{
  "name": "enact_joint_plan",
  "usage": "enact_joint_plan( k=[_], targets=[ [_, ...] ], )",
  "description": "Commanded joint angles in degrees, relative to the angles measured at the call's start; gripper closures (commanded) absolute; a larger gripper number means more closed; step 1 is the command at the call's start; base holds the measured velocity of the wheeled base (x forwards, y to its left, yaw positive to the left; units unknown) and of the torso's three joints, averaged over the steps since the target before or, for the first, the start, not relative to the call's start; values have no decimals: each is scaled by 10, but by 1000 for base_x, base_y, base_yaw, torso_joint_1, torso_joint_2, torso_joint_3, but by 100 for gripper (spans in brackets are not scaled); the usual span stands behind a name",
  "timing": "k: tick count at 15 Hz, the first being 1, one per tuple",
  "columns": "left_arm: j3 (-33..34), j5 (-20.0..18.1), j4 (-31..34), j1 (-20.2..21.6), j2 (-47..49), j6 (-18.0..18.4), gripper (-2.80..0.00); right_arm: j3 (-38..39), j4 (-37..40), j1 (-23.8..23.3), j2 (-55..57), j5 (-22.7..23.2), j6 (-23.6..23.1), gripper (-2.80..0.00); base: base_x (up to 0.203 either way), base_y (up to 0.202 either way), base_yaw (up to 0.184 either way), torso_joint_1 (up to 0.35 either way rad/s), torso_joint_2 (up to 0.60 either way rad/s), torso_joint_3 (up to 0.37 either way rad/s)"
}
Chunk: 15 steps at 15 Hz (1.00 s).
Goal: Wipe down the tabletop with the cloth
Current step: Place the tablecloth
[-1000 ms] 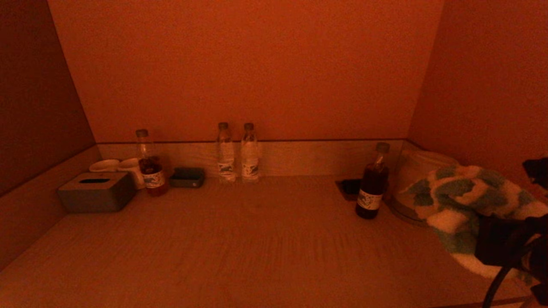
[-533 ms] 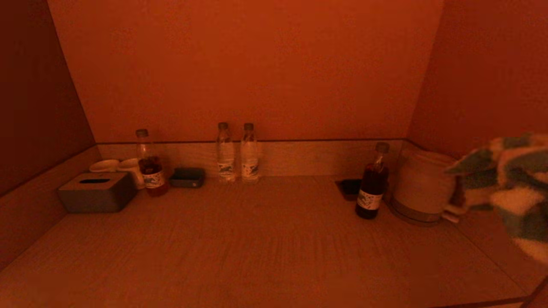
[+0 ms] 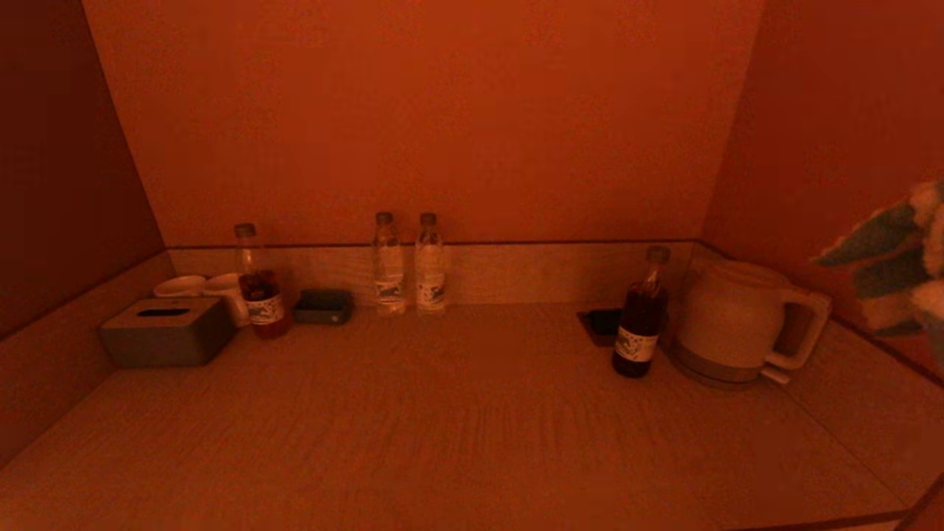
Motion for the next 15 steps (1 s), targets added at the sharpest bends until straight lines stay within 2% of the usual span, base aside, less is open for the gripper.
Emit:
enact_joint_plan(
  k=[1, 5, 6, 8, 11, 15],
  targets=[
    [0, 0, 0, 1, 0, 0, 0, -7, 0, 0, 10, -2, 0, 0, 0, 0, 0, 0, 0, 0],
    [0, 0, 0, 1, 0, 0, 0, -34, 0, -6, 34, -2, 1, 0, 0, 0, 0, 0, 0, 0],
    [0, 0, 0, 1, 0, 0, 0, -54, 0, -18, 61, -2, 2, 0, 0, 0, 0, 0, 0, 0],
    [0, 0, 0, 1, 0, 0, 0, -100, 0, -73, 126, 2, 6, 0, 0, 0, 0, 0, 0, 0],
    [0, 0, 0, 0, 0, 0, 0, -127, -2, -105, 161, 8, 9, 0, 0, 0, 0, 0, 0, 0],
    [0, 0, 0, 1, 0, 0, 0, -181, -23, -157, 277, 23, 11, 0, 0, 0, 0, 0, 0, 0]
  ],
)
